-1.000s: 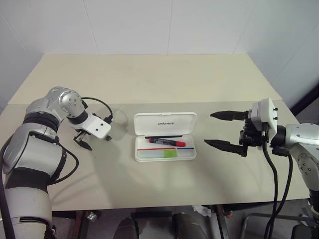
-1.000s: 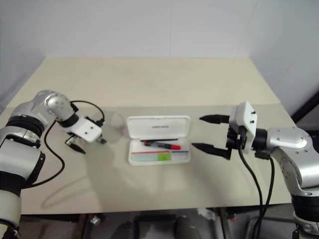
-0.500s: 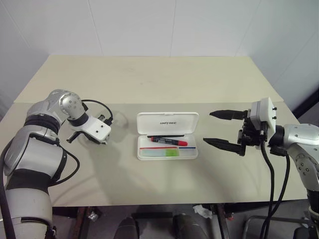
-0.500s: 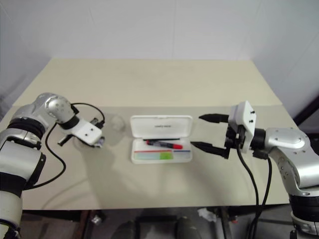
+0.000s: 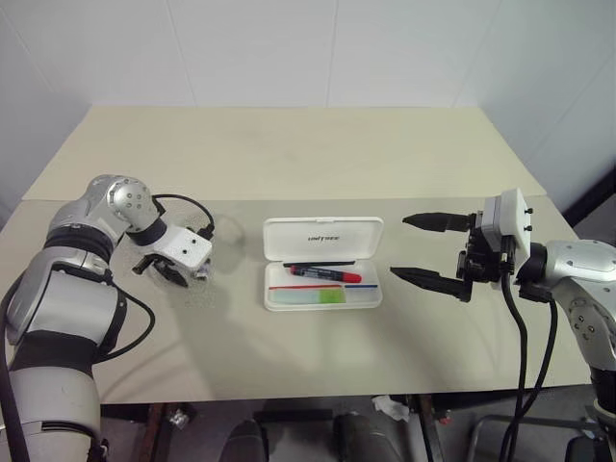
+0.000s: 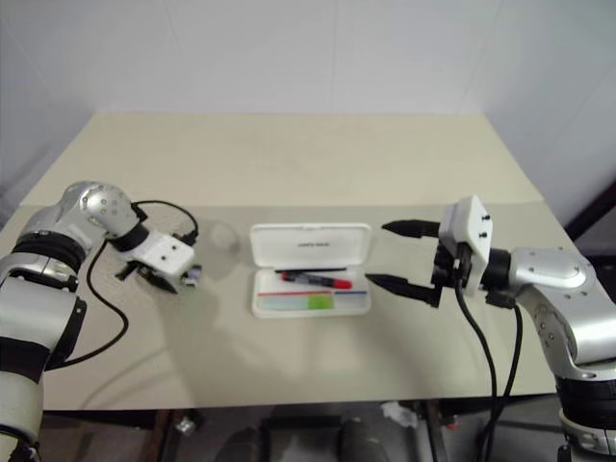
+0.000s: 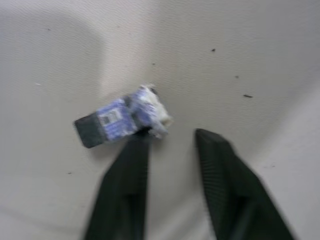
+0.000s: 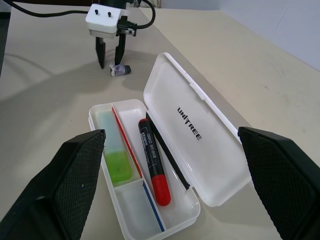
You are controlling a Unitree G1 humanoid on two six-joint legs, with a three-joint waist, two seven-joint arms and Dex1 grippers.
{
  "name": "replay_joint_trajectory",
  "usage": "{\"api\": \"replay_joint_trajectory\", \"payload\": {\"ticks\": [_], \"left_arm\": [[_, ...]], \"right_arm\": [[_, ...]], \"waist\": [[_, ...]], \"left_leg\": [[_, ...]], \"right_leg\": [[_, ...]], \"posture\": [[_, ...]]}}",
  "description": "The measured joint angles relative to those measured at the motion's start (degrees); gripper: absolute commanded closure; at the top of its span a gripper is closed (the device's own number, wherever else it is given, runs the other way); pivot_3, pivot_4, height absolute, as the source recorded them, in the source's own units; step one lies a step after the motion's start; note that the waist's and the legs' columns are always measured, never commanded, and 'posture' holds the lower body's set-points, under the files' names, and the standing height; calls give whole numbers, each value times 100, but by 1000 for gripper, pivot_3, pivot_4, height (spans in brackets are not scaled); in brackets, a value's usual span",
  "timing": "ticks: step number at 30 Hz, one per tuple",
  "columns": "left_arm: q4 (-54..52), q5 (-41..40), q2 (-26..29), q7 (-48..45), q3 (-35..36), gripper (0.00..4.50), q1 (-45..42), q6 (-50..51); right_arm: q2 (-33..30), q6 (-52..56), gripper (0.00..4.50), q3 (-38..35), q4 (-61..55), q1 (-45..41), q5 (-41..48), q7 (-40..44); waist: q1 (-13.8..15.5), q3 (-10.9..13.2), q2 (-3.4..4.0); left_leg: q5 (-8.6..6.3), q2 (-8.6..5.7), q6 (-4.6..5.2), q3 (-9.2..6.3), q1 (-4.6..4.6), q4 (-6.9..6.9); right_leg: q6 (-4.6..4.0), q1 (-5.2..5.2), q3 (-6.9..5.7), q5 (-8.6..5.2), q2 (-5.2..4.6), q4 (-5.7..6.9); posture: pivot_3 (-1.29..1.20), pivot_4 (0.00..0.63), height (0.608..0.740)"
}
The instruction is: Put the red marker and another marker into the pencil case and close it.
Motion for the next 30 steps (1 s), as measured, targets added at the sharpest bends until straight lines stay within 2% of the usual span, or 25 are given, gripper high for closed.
{"api": "replay_joint_trajectory", "payload": {"ticks": [1, 5, 10, 12, 17, 22, 24, 27, 30], "left_arm": [[-1, -42, 2, -91, 34, 1704, 10, 118], [-143, -370, 75, -108, 166, 1704, 50, 667], [-744, -949, 495, -108, -155, 1704, 227, 1632], [-1497, -1264, 695, -108, -173, 1704, 461, 2504], [-4596, -2325, 1564, -108, -134, 1704, 1700, 5378], [-6884, -2818, 1985, -88, 295, 1704, 2648, 7646], [-7466, -2950, 2009, 117, 557, 1704, 2872, 8391], [-7957, -2971, 2038, 584, 874, 1704, 3193, 8997], [-8302, -2939, 1762, 1473, 1383, 1704, 3511, 9620]], "right_arm": [[4, 0, 0, 0, 0, 1, 0, 0], [44, -7, 0, 11, 0, 10, -3, 0], [135, -20, 0, 43, 10, 13, -13, 0], [179, -26, 0, 71, 19, 4, -16, 0], [260, -57, 0, 220, 81, -33, -23, 8], [317, -127, 0, 290, 230, -101, -29, 46], [355, -139, 0, 314, 239, -135, -30, 61], [386, -154, 0, 356, 253, -163, -44, 86], [448, -198, 0, 416, 324, -184, -80, 110]], "waist": [[-1, 0, -1], [-7, 3, -6], [-41, 3, -6], [-39, 3, -6], [-102, 4, -5], [-142, 5, -6], [-142, 5, -6], [-150, 5, -6], [-150, 6, -8]], "left_leg": [[0, 0, 0, -1, 0, 1], [0, 0, 0, -2, -4, 3], [0, 3, 0, -2, -5, -8], [0, 4, 0, -2, -5, -11], [-2, 8, -3, -2, -4, -12], [-2, 7, -3, -7, -2, 0], [-2, 6, -3, -9, 0, 4], [-2, 6, -3, -11, 2, 7], [-2, 5, -3, -13, 1, 7]], "right_leg": [[0, -1, -1, 0, 0, 2], [1, -2, -1, 1, 0, 4], [-2, -8, -1, -3, 1, 1], [-2, -9, -3, -6, 1, 4], [-3, -8, -2, -12, 1, 7], [-4, -6, -5, -13, 2, 17], [-5, -4, -5, -13, 2, 19], [-5, -2, -4, -13, 2, 18], [-5, -3, -5, -13, 2, 17]], "posture": [[0, 150, 740], [0, 150, 740], [0, 150, 740], [0, 150, 740], [0, 150, 740], [0, 150, 740], [0, 150, 740], [0, 150, 740], [0, 150, 740]]}}
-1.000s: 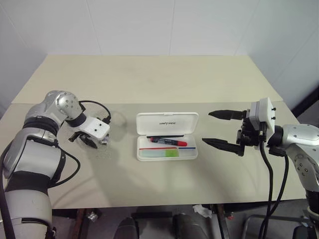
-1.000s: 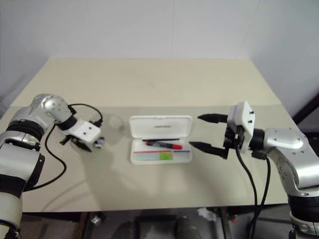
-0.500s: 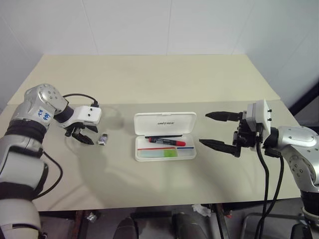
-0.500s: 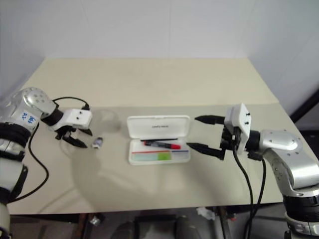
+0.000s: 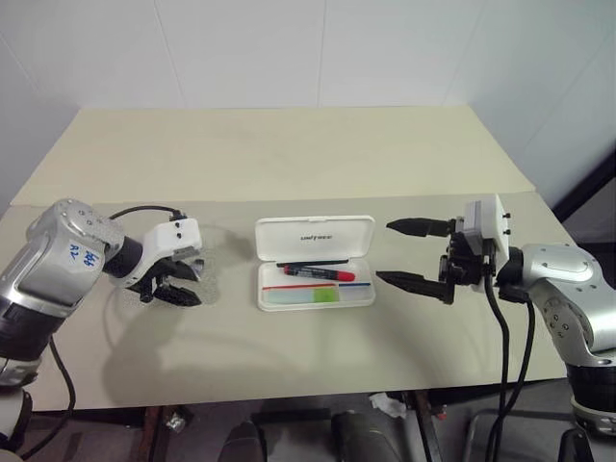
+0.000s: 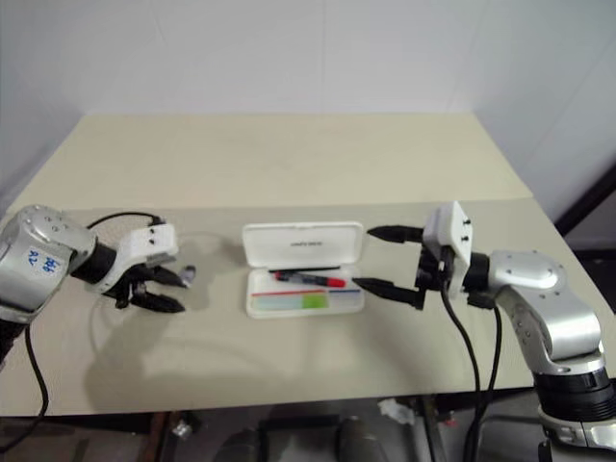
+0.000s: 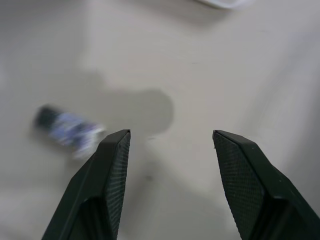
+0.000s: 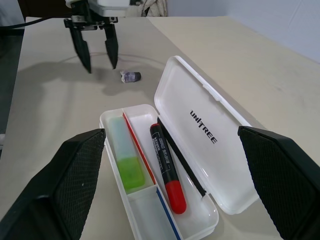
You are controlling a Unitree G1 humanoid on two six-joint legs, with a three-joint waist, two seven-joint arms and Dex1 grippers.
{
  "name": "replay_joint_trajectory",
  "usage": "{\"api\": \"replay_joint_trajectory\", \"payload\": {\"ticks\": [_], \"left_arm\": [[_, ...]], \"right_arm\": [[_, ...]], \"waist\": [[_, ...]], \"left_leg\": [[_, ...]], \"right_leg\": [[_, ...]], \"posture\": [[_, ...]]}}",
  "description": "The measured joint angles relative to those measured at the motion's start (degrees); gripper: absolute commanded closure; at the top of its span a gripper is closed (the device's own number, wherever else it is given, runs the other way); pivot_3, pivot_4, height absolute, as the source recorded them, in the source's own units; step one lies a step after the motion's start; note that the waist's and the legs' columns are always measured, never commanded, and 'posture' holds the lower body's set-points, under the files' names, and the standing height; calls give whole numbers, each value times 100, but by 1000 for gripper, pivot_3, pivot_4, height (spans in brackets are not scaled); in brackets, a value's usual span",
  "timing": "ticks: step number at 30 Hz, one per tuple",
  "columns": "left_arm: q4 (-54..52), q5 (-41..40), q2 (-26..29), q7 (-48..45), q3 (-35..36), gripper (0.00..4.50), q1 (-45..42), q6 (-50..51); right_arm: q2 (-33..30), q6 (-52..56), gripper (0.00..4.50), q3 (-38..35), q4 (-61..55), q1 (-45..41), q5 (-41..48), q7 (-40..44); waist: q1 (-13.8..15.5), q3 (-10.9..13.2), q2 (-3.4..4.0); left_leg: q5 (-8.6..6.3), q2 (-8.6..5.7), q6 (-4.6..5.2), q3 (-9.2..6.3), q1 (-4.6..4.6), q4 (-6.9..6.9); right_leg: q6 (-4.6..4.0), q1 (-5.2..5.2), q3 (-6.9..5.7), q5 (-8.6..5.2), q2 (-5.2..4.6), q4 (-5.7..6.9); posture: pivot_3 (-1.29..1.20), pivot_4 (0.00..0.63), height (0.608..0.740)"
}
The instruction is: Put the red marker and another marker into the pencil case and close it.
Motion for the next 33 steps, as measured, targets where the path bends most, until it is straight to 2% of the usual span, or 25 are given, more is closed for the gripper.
{"api": "replay_joint_trajectory", "payload": {"ticks": [9, 11, 15, 16, 22, 25, 28, 33], "left_arm": [[-1092, -25, -809, 1940, 830, 1704, 642, 1481], [-1223, -45, -976, 2221, 891, 1363, 718, 1723], [-1541, -85, -1116, 2753, 905, 138, 751, 2396], [-1586, -98, -1147, 2868, 904, 51, 752, 2528], [-1751, -174, -1316, 3426, 965, 51, 869, 2738], [-1749, -247, -1721, 3697, 1033, 51, 964, 2946], [-1734, -220, -2372, 4210, 1389, 51, 960, 3182], [-1732, -162, -2762, 4808, 1585, 51, 958, 3299]], "right_arm": [[33, -44, 0, 32, 36, -13, -8, 5], [40, -44, 0, 32, 42, -14, -10, 5], [46, -46, 0, 33, 44, -15, -12, 5], [46, -46, 0, 33, 44, -15, -12, 5], [47, -46, 0, 33, 43, -14, -12, 4], [47, -46, 0, 32, 41, -10, -11, 2], [49, -46, 0, 32, 23, 4, -9, -11], [48, -39, 0, 27, -47, 89, -4, -70]], "waist": [[7, 1, -1], [8, 2, -3], [3, 2, -4], [2, 2, -4], [2, 2, -4], [6, 2, -4], [16, 2, -5], [14, 2, -5]], "left_leg": [[-2, -1, -3, -2, -3, -6], [-2, -2, -3, -4, -3, -4], [-2, -2, -3, -4, -1, -3], [-2, -3, -3, -4, -1, -3], [-3, -3, -6, -4, -2, -6], [-5, -3, -8, -5, -3, -4], [-5, -4, -8, -9, -4, 0], [-6, -4, -10, -10, -2, -2]], "right_leg": [[1, 0, 0, 0, -1, -7], [1, 0, -1, 1, 0, -6], [2, 1, 0, 2, -1, -6], [2, 1, 0, 2, -1, -5], [2, 1, 1, 2, -1, -11], [2, 1, 0, 2, -1, -12], [4, 3, -2, 3, -1, -11], [5, 5, -1, 4, -2, -12]], "posture": [[0, 150, 740], [0, 150, 740], [0, 150, 740], [0, 150, 740], [0, 150, 740], [0, 150, 740], [0, 150, 740], [0, 150, 740]]}}
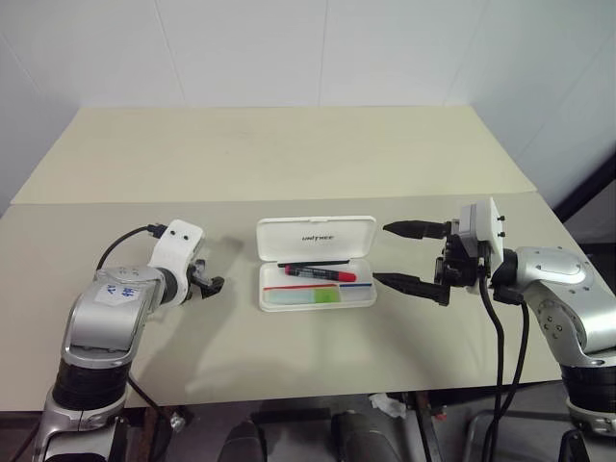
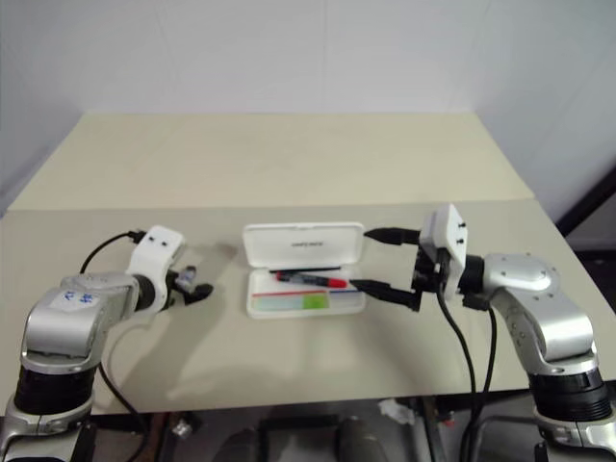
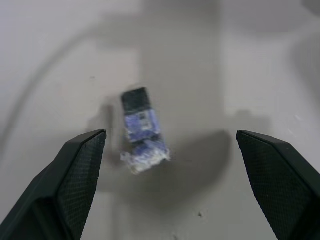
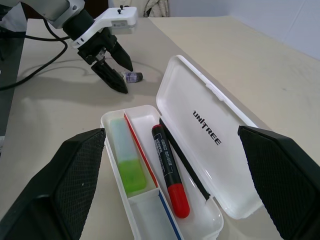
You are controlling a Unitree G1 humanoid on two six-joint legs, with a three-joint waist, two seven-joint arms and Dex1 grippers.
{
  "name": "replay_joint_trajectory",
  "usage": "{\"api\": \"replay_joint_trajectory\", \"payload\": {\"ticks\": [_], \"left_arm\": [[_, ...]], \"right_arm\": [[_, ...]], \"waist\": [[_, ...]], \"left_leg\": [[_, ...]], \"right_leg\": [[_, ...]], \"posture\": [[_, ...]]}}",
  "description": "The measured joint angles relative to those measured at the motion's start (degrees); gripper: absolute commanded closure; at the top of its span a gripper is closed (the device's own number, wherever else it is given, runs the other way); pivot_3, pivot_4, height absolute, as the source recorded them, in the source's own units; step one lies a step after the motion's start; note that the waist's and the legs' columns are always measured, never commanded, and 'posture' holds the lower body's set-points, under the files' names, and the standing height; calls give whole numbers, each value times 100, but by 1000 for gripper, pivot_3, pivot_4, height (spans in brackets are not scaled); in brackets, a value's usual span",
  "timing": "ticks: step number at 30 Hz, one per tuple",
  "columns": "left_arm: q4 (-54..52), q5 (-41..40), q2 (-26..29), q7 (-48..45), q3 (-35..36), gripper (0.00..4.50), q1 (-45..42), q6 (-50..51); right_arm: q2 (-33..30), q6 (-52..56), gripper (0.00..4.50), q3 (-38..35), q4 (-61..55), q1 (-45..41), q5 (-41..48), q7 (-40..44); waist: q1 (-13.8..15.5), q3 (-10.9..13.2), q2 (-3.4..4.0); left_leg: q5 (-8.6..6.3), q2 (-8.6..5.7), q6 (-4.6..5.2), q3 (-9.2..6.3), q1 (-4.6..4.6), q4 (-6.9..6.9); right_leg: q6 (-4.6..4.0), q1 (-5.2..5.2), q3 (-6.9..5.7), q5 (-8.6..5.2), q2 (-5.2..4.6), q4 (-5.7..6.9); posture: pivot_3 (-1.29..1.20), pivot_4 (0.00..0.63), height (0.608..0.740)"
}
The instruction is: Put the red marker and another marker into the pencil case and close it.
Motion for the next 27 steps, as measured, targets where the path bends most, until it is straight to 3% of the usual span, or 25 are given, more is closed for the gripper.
{"api": "replay_joint_trajectory", "payload": {"ticks": [6, 7, 9, 20, 27], "left_arm": [[110, -1, -263, 420, 37, 51, -47, -19], [109, -9, -294, 457, 54, 235, -54, 13], [106, -20, -366, 516, 90, 654, -53, 32], [28, -86, -550, 757, 290, 4129, -16, 245], [12, -181, -653, 753, 507, 4145, -17, 271]], "right_arm": [[-1, 9, 0, -6, -64, 86, 18, -49], [-1, 10, 0, -6, -68, 86, 20, -54], [-1, 12, 0, -6, -90, 87, 23, -59], [-1, 20, 0, -10, -95, 108, 25, -111], [-62, 20, 0, -13, -91, 103, 75, -26]], "waist": [[-7, 0, 0], [-6, 0, 0], [-6, 0, 0], [-34, -1, 0], [-27, 0, 0]], "left_leg": [[-3, -1, -7, 0, 2, 0], [-3, -1, -7, 0, 4, 0], [-3, -2, -7, 0, 6, 1], [-4, -2, -11, -1, 9, -2], [-8, -2, -18, 0, 6, -4]], "right_leg": [[2, 1, 2, 1, 0, -1], [2, 3, 2, 1, 0, -1], [2, 5, 2, 1, 0, -2], [2, 5, 4, 6, 0, -6], [2, 5, 5, 6, 0, -15]], "posture": [[0, 150, 740], [0, 150, 740], [0, 150, 740], [0, 150, 740], [0, 150, 740]]}}
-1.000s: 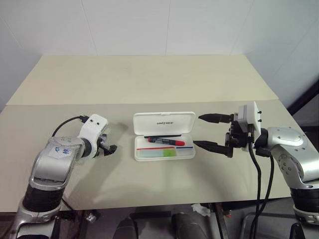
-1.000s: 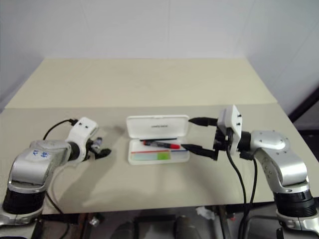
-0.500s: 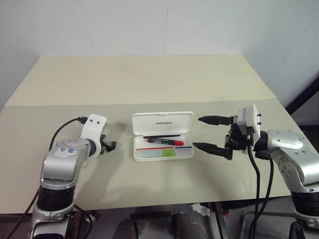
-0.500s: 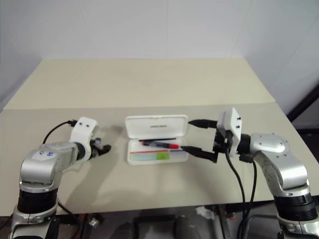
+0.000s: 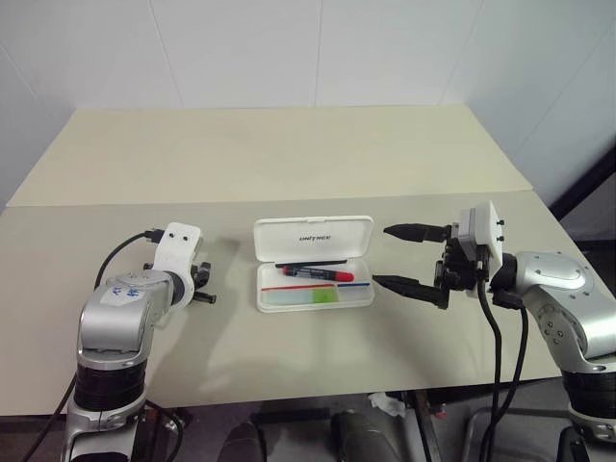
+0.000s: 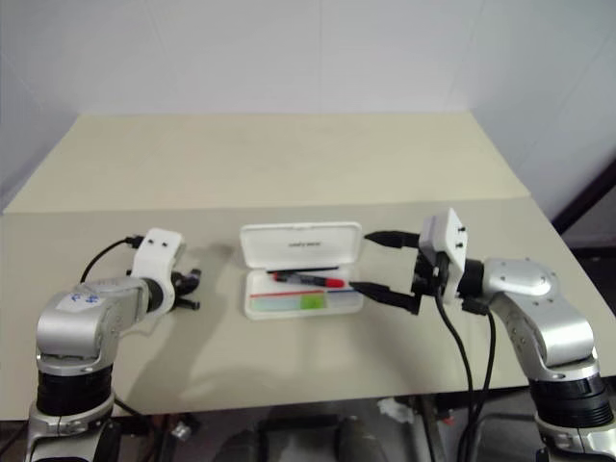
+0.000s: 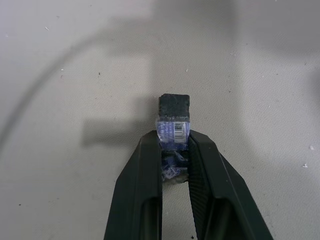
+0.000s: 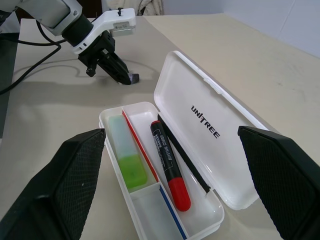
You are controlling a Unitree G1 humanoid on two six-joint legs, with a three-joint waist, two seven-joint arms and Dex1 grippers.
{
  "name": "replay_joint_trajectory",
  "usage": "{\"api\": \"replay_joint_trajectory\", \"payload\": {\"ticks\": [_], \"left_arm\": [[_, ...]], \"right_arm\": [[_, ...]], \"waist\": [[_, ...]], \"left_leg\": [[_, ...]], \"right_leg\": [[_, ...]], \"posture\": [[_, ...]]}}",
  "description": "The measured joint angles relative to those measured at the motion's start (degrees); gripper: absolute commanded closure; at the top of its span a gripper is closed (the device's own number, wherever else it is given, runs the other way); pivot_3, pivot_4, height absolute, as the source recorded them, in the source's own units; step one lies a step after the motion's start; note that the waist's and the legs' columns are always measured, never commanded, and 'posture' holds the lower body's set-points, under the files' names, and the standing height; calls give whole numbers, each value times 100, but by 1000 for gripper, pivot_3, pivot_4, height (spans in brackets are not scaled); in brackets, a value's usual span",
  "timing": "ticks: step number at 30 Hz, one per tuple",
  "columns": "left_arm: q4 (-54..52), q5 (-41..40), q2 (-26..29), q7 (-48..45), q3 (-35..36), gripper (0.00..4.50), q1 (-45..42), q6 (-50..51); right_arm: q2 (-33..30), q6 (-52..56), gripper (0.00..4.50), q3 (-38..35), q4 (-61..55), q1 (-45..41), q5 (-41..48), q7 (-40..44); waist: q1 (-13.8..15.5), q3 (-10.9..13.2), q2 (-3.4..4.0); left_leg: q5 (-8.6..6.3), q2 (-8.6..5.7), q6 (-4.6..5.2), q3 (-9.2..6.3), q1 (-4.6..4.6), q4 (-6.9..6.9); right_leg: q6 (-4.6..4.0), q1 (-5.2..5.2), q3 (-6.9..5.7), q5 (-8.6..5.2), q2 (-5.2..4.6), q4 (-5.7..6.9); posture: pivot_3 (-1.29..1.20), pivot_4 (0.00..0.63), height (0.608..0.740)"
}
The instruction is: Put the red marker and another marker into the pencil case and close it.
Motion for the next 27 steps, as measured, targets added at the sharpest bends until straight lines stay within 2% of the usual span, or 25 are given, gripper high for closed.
{"api": "replay_joint_trajectory", "payload": {"ticks": [4, 9, 10, 12, 14, 17, 21, 27], "left_arm": [[208, -456, 26, -492, 331, 4145, -115, -208], [230, -1182, 953, -1561, 244, 4145, -376, -998], [233, -1287, 1230, -1859, 147, 4145, -375, -1237], [235, -1570, 2210, -2830, -229, 4145, -222, -1919], [325, -1737, 2928, -3734, -461, 4145, -165, -2590], [630, -1806, 3524, -4743, -756, 4145, -189, -3471], [1109, -1738, 3495, -5272, -1331, 4145, -860, -4055], [1364, -1626, 2708, -5448, -2115, 4145, -1853, -4341]], "right_arm": [[-137, 13, 0, -12, -2, -156, 161, 287], [-156, -1, 0, -12, 16, -262, 165, 325], [-154, -17, 0, -10, 34, -270, 147, 324], [-156, -36, 0, -11, 83, -274, 106, 318], [-156, -39, 0, -10, 170, -276, 59, 321], [-156, -50, 0, -11, 261, -282, -1, 323], [-149, -63, 0, -16, 255, -282, -22, 278], [-167, -57, 0, -116, 212, -88, -44, 128]], "waist": [[12, 0, -1], [11, 0, -1], [4, 1, -1], [-26, 2, -4], [-14, 2, -3], [14, 2, -1], [114, 4, 0], [170, 4, 0]], "left_leg": [[-1, 0, -2, -1, -2, 0], [-7, 1, -14, 1, -3, -6], [-8, 1, -16, 2, -4, -8], [-12, 2, -23, 6, -3, -24], [-12, 1, -23, 9, -1, -47], [-12, 1, -23, 11, -2, -74], [-13, 1, -22, 7, -11, -76], [-14, 1, -20, 10, -12, -70]], "right_leg": [[0, 0, -2, 0, 0, -4], [-1, 0, -2, -1, -1, -14], [-2, -2, 0, -1, -1, -17], [-7, -7, 2, -4, -1, -30], [-11, -9, 1, -6, -3, -46], [-23, -14, -1, -13, -3, -61], [-24, -20, -8, -19, -2, -62], [-18, -18, -4, -20, -1, -59]], "posture": [[0, 150, 740], [0, 150, 740], [0, 150, 740], [0, 150, 740], [0, 150, 740], [0, 150, 740], [0, 150, 740], [0, 150, 740]]}}
